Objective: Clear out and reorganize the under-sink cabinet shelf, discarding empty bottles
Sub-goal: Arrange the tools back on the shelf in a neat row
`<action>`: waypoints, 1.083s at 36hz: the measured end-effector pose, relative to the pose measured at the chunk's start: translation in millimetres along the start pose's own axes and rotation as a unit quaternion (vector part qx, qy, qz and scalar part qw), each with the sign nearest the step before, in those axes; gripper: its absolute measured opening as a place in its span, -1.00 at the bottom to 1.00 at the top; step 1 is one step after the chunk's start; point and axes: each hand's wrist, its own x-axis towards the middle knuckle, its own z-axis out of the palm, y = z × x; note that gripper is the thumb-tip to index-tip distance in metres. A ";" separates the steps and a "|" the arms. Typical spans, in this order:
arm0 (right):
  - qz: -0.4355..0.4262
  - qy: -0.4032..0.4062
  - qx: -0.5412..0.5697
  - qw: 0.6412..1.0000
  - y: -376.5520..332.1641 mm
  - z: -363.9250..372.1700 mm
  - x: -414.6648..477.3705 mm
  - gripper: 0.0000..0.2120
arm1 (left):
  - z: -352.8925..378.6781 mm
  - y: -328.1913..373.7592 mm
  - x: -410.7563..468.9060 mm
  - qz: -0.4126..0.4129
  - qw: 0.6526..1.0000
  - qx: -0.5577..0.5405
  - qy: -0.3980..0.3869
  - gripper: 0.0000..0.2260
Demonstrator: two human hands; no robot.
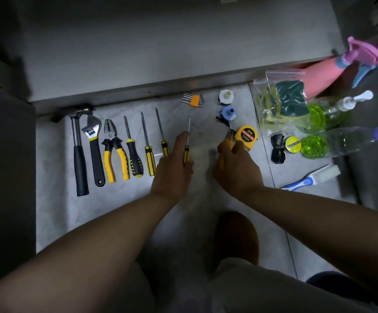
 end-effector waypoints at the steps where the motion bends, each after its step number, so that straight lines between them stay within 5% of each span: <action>1: 0.008 -0.013 -0.005 1.000 2.3 0.6 -0.5 -0.54 | -0.6 0.2 1.5 0.002 1.000 0.007 0.003 -0.31; 10: -0.032 -0.056 0.028 0.998 0.7 10.7 5.6 -0.43 | -0.6 -2.3 11.5 0.036 0.992 0.122 0.014 -0.73; 20: -0.139 -0.028 0.112 0.984 -19.6 13.0 37.1 -0.48 | -5.1 -8.2 21.3 0.040 0.979 0.196 -0.033 -0.67; 30: -0.132 -0.010 0.109 0.985 -23.3 17.0 42.0 -0.44 | -10.0 -14.9 26.1 0.082 0.960 0.262 -0.053 -0.68; 39: -0.133 -0.008 0.060 0.989 -23.9 12.3 42.7 -0.28 | -12.7 -10.7 28.0 0.122 0.909 0.397 0.020 -0.62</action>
